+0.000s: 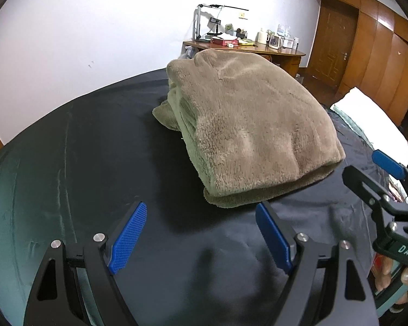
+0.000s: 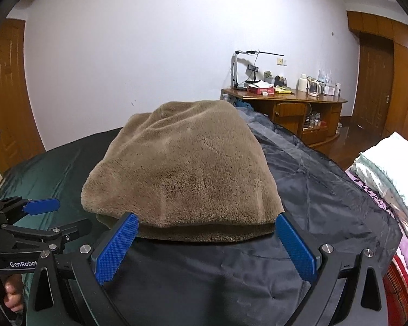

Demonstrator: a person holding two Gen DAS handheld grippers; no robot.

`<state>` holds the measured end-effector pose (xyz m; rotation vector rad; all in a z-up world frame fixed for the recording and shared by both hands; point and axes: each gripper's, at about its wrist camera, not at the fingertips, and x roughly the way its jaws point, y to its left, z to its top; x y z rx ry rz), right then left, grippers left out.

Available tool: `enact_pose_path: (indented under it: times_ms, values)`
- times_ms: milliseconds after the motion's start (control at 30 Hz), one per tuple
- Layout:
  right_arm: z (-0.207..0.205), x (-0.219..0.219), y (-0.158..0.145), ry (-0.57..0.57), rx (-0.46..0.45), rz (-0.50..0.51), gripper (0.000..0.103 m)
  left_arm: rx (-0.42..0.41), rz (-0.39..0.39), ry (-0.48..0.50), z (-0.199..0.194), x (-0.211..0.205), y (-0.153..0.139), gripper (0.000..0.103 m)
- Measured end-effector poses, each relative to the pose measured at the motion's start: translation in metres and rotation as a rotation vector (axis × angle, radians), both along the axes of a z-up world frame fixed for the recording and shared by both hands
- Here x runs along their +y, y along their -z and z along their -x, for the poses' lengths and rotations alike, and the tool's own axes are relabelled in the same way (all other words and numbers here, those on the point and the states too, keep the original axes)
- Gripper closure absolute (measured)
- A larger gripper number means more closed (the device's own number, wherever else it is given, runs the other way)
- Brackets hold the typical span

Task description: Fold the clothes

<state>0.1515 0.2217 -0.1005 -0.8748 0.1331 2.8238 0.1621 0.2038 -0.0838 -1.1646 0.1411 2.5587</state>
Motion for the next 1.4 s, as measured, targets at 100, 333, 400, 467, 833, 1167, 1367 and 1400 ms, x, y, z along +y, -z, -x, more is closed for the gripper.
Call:
enact_pose_path:
  times_ms: [100,333,400,467,833,1167,1367,1400]
  values:
    - [-0.003,0.002,-0.003,0.002,0.012,0.006,0.001,0.012,0.001,-0.007,-0.003,0.001,-0.003,0.018]
    - [-0.009,0.007,-0.007,0.011,0.032,0.018,0.001,0.035,0.006,-0.032,-0.011,-0.003,-0.005,0.018]
    - [-0.011,0.009,-0.009,0.015,0.041,0.023,0.001,0.034,-0.002,-0.037,-0.012,-0.004,-0.007,0.018]
    - [-0.013,0.010,-0.013,0.012,0.053,0.026,0.001,0.039,-0.005,-0.039,-0.013,-0.002,-0.009,0.018]
    - [-0.016,0.006,-0.017,0.006,0.067,-0.039,0.001,0.054,-0.006,-0.028,-0.013,0.007,-0.016,0.018]
    - [-0.013,0.016,-0.012,0.028,0.049,-0.021,0.000,0.052,0.001,-0.022,-0.009,0.014,-0.014,0.018]
    - [-0.011,0.015,-0.012,0.019,0.048,-0.025,0.001,0.057,0.001,-0.016,-0.008,0.019,-0.017,0.018]
    - [-0.011,0.014,-0.013,0.019,0.049,-0.026,0.001,0.059,0.001,-0.016,-0.008,0.020,-0.018,0.018]
